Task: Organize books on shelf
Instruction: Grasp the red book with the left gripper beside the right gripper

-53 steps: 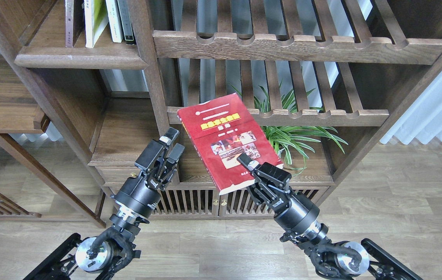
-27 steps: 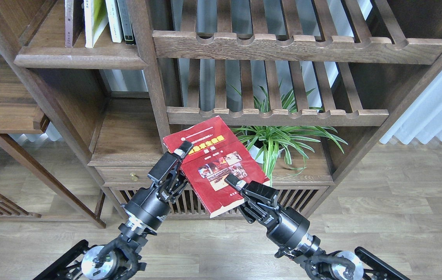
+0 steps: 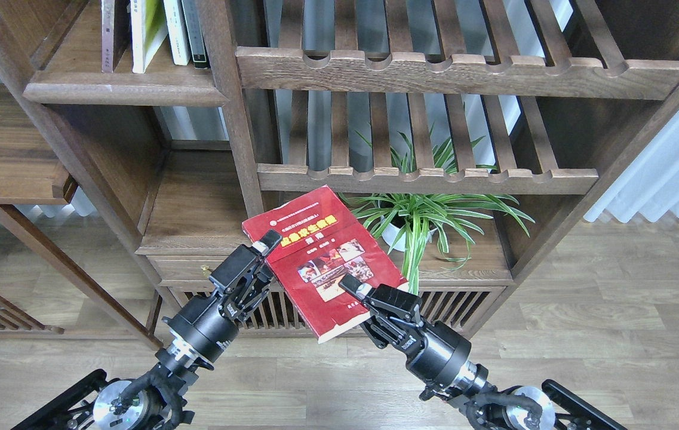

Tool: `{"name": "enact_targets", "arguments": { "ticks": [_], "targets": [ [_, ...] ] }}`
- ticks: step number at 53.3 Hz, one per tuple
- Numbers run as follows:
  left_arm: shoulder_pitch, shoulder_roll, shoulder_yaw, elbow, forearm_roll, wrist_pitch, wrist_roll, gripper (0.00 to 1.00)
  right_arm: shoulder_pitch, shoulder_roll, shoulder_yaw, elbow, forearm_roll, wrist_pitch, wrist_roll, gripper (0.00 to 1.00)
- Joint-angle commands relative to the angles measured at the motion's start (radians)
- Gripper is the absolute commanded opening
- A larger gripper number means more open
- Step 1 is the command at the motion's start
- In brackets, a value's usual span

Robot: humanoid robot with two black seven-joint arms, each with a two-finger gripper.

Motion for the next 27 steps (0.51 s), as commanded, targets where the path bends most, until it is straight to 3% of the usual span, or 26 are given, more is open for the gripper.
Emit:
{"name": "enact_targets", "arguments": {
  "ticks": [1,9,19,27],
  "targets": [
    [-0.007,-0.003,0.009,0.0,0.0,0.0,-0.001,0.65,-0.005,0.0,-0.001,-0.001,-0.006,0.0,-0.008,0.04],
    [-0.007,-0.003,0.018,0.002,0.0,0.0,-0.001,0.63,-0.001,0.002,-0.014,-0.001,-0.017,0.0,-0.008,0.04],
    [-0.019,-0.004,0.03,0.0,0.0,0.0,-0.001,0.52,0.006,0.002,-0.03,-0.001,-0.021,0.0,-0.009,0.04],
    [-0.034,-0.004,0.033,0.0,0.0,0.0,0.0,0.43,0.006,0.002,-0.031,0.001,-0.021,0.0,-0.043,0.04]
  ]
}}
